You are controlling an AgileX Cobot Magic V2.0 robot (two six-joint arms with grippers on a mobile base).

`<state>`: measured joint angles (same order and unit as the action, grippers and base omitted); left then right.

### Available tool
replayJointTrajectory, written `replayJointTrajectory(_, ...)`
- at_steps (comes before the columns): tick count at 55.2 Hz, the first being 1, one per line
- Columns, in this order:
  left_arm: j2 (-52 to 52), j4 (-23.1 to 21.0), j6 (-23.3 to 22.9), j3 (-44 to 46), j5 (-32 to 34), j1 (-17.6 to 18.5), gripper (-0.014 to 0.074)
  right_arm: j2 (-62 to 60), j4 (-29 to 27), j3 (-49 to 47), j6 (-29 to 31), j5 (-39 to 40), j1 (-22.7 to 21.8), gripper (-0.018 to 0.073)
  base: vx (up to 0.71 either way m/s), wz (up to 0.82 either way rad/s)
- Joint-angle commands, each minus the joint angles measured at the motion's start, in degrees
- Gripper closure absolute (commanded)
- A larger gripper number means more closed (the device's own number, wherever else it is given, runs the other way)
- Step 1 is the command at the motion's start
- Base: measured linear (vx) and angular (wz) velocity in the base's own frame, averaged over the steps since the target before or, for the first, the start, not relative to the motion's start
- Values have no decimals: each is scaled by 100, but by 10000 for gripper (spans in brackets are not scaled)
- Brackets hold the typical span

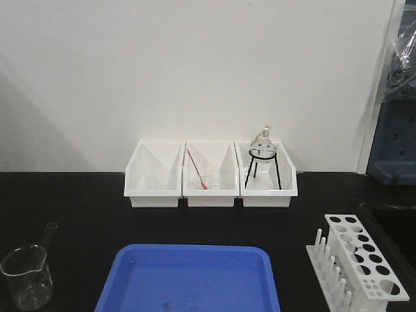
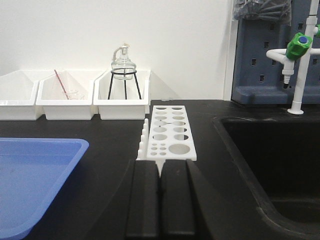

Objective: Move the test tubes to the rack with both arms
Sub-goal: 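Lower the left gripper toward the glass test tube in the beaker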

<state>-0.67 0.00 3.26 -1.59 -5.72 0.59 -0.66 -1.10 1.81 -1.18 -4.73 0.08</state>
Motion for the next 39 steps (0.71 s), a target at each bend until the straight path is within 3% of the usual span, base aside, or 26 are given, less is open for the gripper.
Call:
replayJointTrajectory(1,-25,-40,-50,-145,465,9,604,-59,50,27,19,506,-29,571,6,-1)
replayJointTrajectory(39,-25,-40,-50,-145,465,9,604,-59,39,27,19,527,-29,571,1,0)
